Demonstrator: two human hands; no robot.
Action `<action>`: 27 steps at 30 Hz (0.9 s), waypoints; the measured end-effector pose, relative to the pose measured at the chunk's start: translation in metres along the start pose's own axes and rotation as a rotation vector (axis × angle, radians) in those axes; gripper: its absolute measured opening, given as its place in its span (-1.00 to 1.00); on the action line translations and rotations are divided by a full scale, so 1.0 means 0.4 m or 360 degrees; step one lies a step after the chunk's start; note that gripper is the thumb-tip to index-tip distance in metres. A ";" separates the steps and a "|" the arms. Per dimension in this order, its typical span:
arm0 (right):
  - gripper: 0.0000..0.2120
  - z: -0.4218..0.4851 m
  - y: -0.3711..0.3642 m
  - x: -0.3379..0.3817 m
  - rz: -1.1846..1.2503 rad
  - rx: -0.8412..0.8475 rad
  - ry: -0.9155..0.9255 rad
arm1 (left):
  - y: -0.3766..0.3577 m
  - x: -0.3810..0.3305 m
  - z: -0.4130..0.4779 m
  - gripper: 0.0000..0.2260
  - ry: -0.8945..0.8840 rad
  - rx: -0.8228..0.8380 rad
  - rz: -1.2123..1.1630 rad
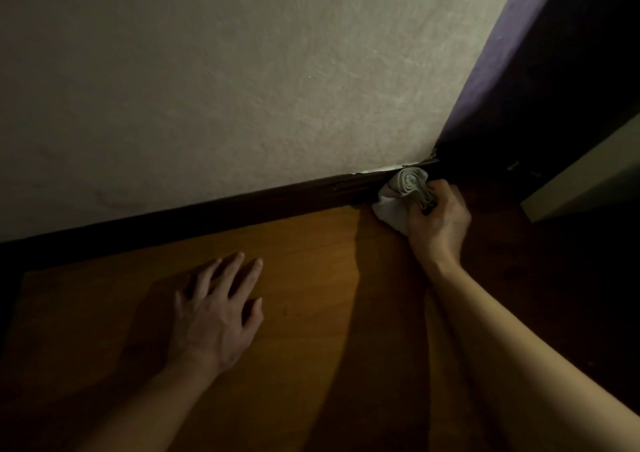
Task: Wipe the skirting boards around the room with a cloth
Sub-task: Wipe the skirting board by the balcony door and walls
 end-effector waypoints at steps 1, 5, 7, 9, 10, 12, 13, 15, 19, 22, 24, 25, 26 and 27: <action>-0.91 -0.001 0.001 -0.001 0.0001 -0.0010 0.0003 | -0.001 0.000 0.000 -0.44 0.0000 -0.0002 -0.0003; -0.90 0.001 -0.005 0.001 -0.0020 0.0065 0.0082 | -0.003 0.002 -0.001 -0.43 0.0005 0.0007 -0.0008; -0.90 0.004 0.006 -0.008 -0.0006 0.0003 0.0011 | -0.002 0.002 -0.002 -0.43 0.0007 0.0013 -0.0020; -0.89 -0.008 -0.003 0.004 -0.0042 -0.0017 -0.0003 | -0.001 0.002 -0.001 -0.43 -0.0004 0.0004 -0.0011; -0.89 -0.020 -0.020 0.022 -0.0058 0.0013 0.0040 | -0.002 0.002 -0.001 -0.43 -0.0011 -0.0001 -0.0002; -0.90 -0.050 -0.067 0.068 -0.0048 0.0119 0.0128 | -0.003 0.002 -0.002 -0.43 -0.0021 0.0002 0.0012; -0.90 -0.065 -0.091 0.087 -0.0036 0.0175 0.0148 | -0.003 0.002 -0.001 -0.43 -0.0022 0.0008 0.0019; -0.86 -0.092 -0.131 0.113 -0.0017 0.0273 0.0151 | -0.004 0.000 -0.001 -0.43 -0.0017 0.0019 0.0046; -0.85 -0.100 -0.143 0.112 0.0012 0.0306 0.0136 | -0.006 0.001 0.002 -0.42 -0.0021 0.0040 0.0036; -0.87 -0.063 -0.099 0.076 0.0009 0.0219 0.0112 | -0.005 0.002 0.003 -0.42 -0.0037 0.0010 0.0036; -0.89 -0.031 -0.055 0.044 -0.0018 0.0129 0.0068 | -0.003 0.000 0.002 -0.43 -0.0036 0.0008 0.0016; -0.90 -0.016 -0.032 0.026 -0.0040 0.0084 0.0041 | -0.002 0.000 0.001 -0.43 -0.0037 0.0010 0.0011; -0.90 -0.001 -0.009 0.006 -0.0056 0.0040 -0.0001 | -0.002 -0.001 0.001 -0.43 -0.0039 0.0014 0.0011; -0.90 0.011 0.014 -0.014 -0.0062 -0.0006 -0.0057 | -0.002 -0.001 0.001 -0.43 -0.0041 0.0012 0.0017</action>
Point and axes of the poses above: each hand's wrist, its own z-axis towards the middle knuckle, its own y-axis out of the back of the hand, x = y × z, the point moved 6 cm from there along z, towards the middle knuckle, and after that the axes turned 9 degrees about z, right-handed, at the moved point
